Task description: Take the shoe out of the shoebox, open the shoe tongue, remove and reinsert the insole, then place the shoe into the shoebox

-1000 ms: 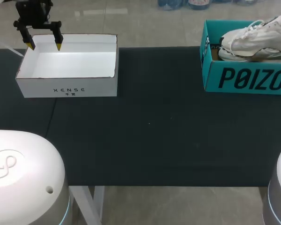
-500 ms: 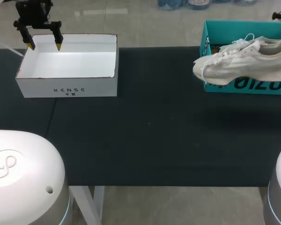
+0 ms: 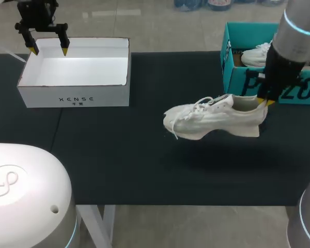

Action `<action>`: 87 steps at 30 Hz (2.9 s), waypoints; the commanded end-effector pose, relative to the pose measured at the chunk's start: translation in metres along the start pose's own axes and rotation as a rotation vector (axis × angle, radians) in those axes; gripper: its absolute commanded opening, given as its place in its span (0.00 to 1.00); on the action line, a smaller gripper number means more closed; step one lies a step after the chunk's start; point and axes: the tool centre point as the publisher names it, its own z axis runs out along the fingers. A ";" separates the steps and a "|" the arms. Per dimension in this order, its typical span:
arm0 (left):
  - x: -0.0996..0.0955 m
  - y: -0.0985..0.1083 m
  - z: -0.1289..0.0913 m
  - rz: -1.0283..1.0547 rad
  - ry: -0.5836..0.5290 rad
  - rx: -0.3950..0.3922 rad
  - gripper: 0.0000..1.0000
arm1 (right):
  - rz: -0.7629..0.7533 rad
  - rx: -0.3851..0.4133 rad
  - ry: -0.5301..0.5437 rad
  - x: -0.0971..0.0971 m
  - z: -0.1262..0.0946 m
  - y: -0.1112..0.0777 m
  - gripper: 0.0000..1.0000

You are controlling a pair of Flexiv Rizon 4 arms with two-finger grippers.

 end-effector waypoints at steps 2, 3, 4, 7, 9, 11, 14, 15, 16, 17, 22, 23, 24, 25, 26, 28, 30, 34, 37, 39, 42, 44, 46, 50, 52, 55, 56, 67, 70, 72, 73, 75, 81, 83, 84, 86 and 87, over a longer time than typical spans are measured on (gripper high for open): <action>0.000 0.001 0.000 0.000 -0.002 0.001 1.00 | -0.022 -0.108 -0.002 0.025 0.030 -0.027 0.00; 0.000 0.001 0.000 0.000 -0.002 0.001 1.00 | -0.023 -0.105 -0.006 0.029 0.034 -0.031 0.00; 0.000 0.001 0.000 0.000 -0.002 0.001 1.00 | -0.024 -0.104 -0.012 0.033 0.037 -0.034 0.00; 0.000 0.001 0.000 0.000 -0.002 0.001 1.00 | -0.001 -0.086 -0.021 0.042 0.047 -0.042 0.00; 0.000 0.001 0.000 0.000 -0.002 0.001 1.00 | 0.011 -0.084 -0.038 0.048 0.054 -0.046 0.00; 0.000 0.001 0.000 0.000 -0.002 0.001 1.00 | 0.020 -0.076 -0.031 0.052 0.061 -0.050 0.00; 0.000 0.001 0.000 0.000 -0.002 0.001 1.00 | 0.030 -0.080 -0.033 0.056 0.071 -0.053 0.00; 0.000 0.001 0.000 0.000 -0.002 0.001 1.00 | 0.035 -0.075 -0.032 0.057 0.075 -0.054 0.00; 0.000 0.001 0.000 0.000 -0.002 0.001 1.00 | 0.036 -0.067 -0.020 0.058 0.079 -0.054 0.00; 0.000 0.001 0.000 0.000 -0.002 0.001 1.00 | 0.034 -0.067 -0.017 0.058 0.082 -0.054 0.00; 0.000 0.001 0.000 0.000 -0.002 0.001 1.00 | 0.013 -0.061 0.018 0.064 0.097 -0.055 0.00; 0.000 0.001 0.000 0.000 -0.002 0.001 1.00 | 0.015 -0.057 0.020 0.064 0.101 -0.056 0.00; 0.000 0.001 0.000 0.000 -0.002 0.001 1.00 | 0.016 -0.051 0.024 0.065 0.105 -0.057 0.00; 0.000 0.001 0.000 0.000 -0.002 0.001 1.00 | 0.016 -0.051 0.025 0.065 0.107 -0.057 0.00; 0.000 0.001 0.000 0.000 -0.002 0.001 1.00 | 0.019 -0.050 0.024 0.066 0.110 -0.058 0.00; 0.000 0.001 0.000 0.000 -0.002 0.001 1.00 | 0.023 -0.044 0.033 0.066 0.116 -0.060 0.00; 0.000 0.001 0.000 0.000 -0.002 0.001 1.00 | 0.032 -0.034 0.035 0.066 0.123 -0.061 0.00; 0.000 0.001 0.000 0.000 -0.002 0.001 1.00 | 0.046 -0.027 0.036 0.065 0.130 -0.062 0.00; 0.000 0.001 0.000 0.000 -0.002 0.001 1.00 | 0.055 -0.023 0.036 0.064 0.133 -0.064 0.00; 0.000 0.001 0.000 0.000 -0.002 0.001 1.00 | 0.057 -0.021 0.035 0.065 0.136 -0.065 0.00; 0.000 0.001 0.000 0.000 -0.002 0.001 1.00 | 0.054 -0.007 0.036 0.066 0.136 -0.066 0.67; 0.000 0.001 0.000 0.000 -0.002 0.001 1.00 | 0.055 -0.018 0.034 0.066 0.125 -0.067 1.00; 0.000 0.001 0.000 0.000 -0.002 0.001 1.00 | 0.066 -0.035 0.046 0.065 0.109 -0.067 1.00; 0.000 0.001 0.000 0.000 -0.002 0.001 1.00 | 0.076 -0.047 0.027 0.061 0.079 -0.069 1.00; 0.000 0.001 0.000 0.000 -0.002 0.001 1.00 | 0.008 -0.023 0.003 0.061 0.064 -0.069 1.00; 0.000 0.001 0.000 0.000 -0.002 0.001 1.00 | -0.288 -0.017 0.047 0.060 0.046 -0.065 1.00; 0.000 0.001 0.000 0.000 -0.002 0.001 1.00 | -0.454 -0.017 0.078 0.060 0.041 -0.064 1.00; 0.000 0.001 0.000 0.000 -0.002 0.001 1.00 | -1.274 -0.008 0.055 0.045 0.023 -0.104 1.00; 0.000 0.001 0.000 0.000 -0.002 0.001 1.00 | -1.274 -0.008 0.055 0.045 0.023 -0.104 1.00; 0.000 0.001 0.000 0.000 -0.002 0.001 1.00 | -1.274 -0.008 0.055 0.045 0.023 -0.104 1.00; 0.000 0.001 0.000 0.000 -0.002 0.001 1.00 | -1.274 -0.008 0.055 0.045 0.023 -0.104 1.00; 0.000 0.001 0.000 0.000 -0.002 0.001 1.00 | -1.274 -0.008 0.055 0.045 0.023 -0.104 1.00; 0.000 0.001 0.000 0.000 -0.002 0.001 1.00 | -1.385 -0.063 0.078 0.043 0.023 -0.107 1.00; 0.000 0.001 0.000 0.000 -0.002 0.001 1.00 | -1.609 -0.227 0.264 0.028 0.019 -0.113 1.00; 0.000 0.001 0.000 0.000 -0.002 0.001 1.00 | -1.761 -0.291 0.297 0.023 0.017 -0.119 1.00; 0.000 0.001 0.000 0.000 -0.002 0.001 1.00 | -2.094 -0.417 0.350 0.004 0.013 -0.137 1.00; 0.000 0.001 0.000 0.000 -0.002 0.001 1.00 | -2.153 -0.417 0.331 -0.007 0.014 -0.140 1.00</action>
